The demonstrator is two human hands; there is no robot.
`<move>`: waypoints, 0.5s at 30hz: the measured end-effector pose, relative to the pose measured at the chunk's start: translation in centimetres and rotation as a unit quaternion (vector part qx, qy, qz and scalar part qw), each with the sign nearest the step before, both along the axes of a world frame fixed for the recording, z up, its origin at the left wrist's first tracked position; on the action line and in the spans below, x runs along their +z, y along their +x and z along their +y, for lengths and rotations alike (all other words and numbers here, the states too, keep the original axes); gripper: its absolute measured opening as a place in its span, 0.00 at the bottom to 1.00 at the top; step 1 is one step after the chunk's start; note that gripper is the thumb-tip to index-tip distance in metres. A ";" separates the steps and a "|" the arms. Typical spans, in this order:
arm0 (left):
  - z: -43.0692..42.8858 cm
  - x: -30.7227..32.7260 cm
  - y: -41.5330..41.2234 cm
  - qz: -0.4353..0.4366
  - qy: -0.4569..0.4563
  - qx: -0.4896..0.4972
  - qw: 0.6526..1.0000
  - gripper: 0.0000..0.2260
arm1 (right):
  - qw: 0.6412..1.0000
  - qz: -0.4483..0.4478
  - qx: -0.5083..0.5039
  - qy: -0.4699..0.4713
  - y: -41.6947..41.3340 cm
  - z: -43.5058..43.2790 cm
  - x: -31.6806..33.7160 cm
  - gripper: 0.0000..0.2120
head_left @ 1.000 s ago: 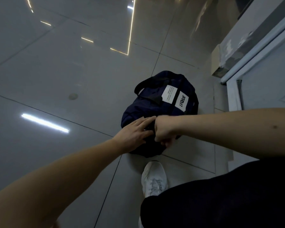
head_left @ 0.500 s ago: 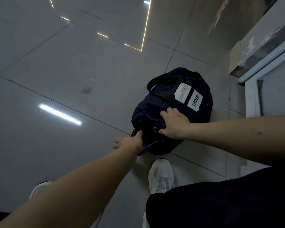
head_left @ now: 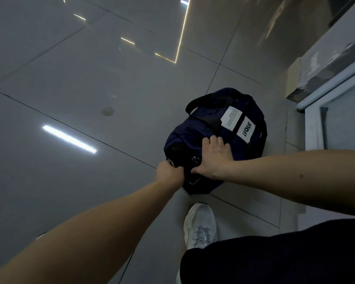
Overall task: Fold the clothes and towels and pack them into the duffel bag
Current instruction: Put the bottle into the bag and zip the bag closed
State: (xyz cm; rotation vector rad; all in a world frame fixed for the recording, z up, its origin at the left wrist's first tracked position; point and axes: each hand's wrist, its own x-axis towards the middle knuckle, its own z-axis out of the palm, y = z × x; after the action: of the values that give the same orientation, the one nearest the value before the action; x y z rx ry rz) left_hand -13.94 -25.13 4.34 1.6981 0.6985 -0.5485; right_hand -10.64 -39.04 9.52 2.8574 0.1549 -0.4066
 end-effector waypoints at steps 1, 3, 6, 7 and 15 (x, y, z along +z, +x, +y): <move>0.0 0.0 0.3 -0.022 0.007 0.002 1.000 0.07 | 1.000 -0.014 0.018 -0.008 0.3 0.2 0.2 0.46; 0.6 -0.1 1.0 -0.044 0.019 0.026 0.998 0.06 | 0.994 -0.057 0.096 -0.016 0.9 0.6 0.6 0.45; 1.8 -0.5 1.5 -0.047 0.025 0.062 0.997 0.04 | 0.959 -0.070 0.274 -0.001 2.3 0.6 1.3 0.39; 2.1 -0.7 1.3 -0.046 0.024 0.067 0.996 0.05 | 0.946 -0.056 0.318 -0.002 2.6 0.5 1.4 0.39; 1.6 0.0 -1.4 0.107 -0.119 0.140 0.977 0.09 | 0.836 0.085 0.525 -0.135 5.0 2.0 1.5 0.29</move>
State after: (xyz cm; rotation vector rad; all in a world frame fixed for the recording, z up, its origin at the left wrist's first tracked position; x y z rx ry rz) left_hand -15.31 -23.55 4.31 1.3024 0.9703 -0.5937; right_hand -5.61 -37.05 11.02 2.0200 1.4580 -0.3757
